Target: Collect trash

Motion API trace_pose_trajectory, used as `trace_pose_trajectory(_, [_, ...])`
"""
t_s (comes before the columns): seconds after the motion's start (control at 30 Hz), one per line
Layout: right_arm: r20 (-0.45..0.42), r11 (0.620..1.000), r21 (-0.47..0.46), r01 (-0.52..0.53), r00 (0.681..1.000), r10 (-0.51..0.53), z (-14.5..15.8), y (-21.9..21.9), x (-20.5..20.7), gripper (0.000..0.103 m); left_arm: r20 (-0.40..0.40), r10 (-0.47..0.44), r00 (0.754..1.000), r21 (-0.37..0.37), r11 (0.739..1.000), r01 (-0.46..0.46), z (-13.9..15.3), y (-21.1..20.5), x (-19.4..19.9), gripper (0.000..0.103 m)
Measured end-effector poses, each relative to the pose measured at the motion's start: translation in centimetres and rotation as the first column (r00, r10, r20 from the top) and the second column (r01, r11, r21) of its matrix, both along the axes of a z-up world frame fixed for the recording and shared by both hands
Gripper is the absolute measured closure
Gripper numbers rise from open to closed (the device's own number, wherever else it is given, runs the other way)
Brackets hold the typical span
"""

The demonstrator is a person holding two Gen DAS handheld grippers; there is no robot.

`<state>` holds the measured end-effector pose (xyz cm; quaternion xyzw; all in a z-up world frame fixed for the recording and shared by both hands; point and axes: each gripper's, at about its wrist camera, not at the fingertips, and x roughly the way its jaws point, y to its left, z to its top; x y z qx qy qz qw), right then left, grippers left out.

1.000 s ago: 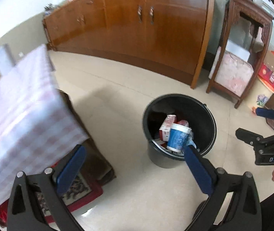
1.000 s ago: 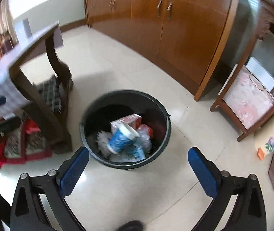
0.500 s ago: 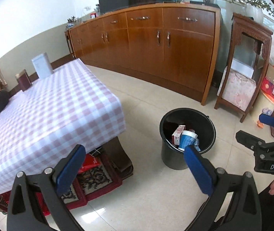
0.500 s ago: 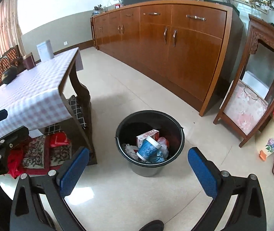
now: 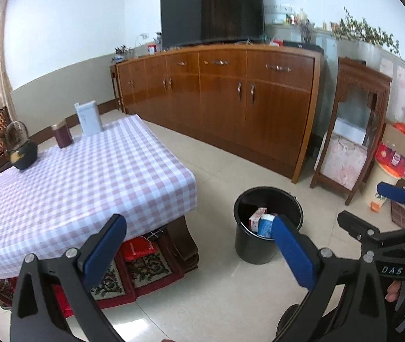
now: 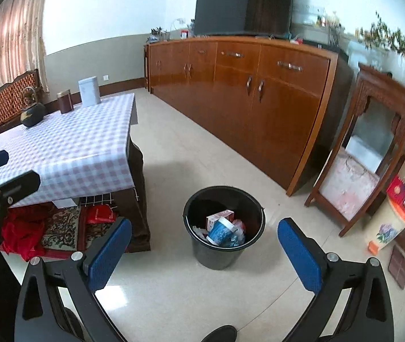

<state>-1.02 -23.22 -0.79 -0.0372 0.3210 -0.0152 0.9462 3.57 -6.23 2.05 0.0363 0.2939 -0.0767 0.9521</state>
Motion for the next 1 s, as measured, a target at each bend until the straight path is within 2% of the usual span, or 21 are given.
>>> trace_pose_trajectory(0.2, [0.037,1.0,0.009,-0.005,0.999,0.005,1.8,1.1,-2.1,0.0,0.04,0.024,0.999,-0.014,1.0,-0.024,1.2,1.3,-2.0,0.001])
trace_pose_trajectory(0.37, [0.051,1.0,0.004,-0.016,0.999,0.015,2.3,1.8,-2.4,0.0,0.05,0.032,0.998,-0.027,0.999,-0.03,1.1,1.6,-2.2,0.001])
trace_pose_trajectory(1.0, [0.057,1.0,0.013,-0.012,0.998,0.012,2.6,1.8,-2.5,0.0,0.066,0.019,0.998,-0.017,1.0,-0.018,1.3,0.5,-2.5,0.001])
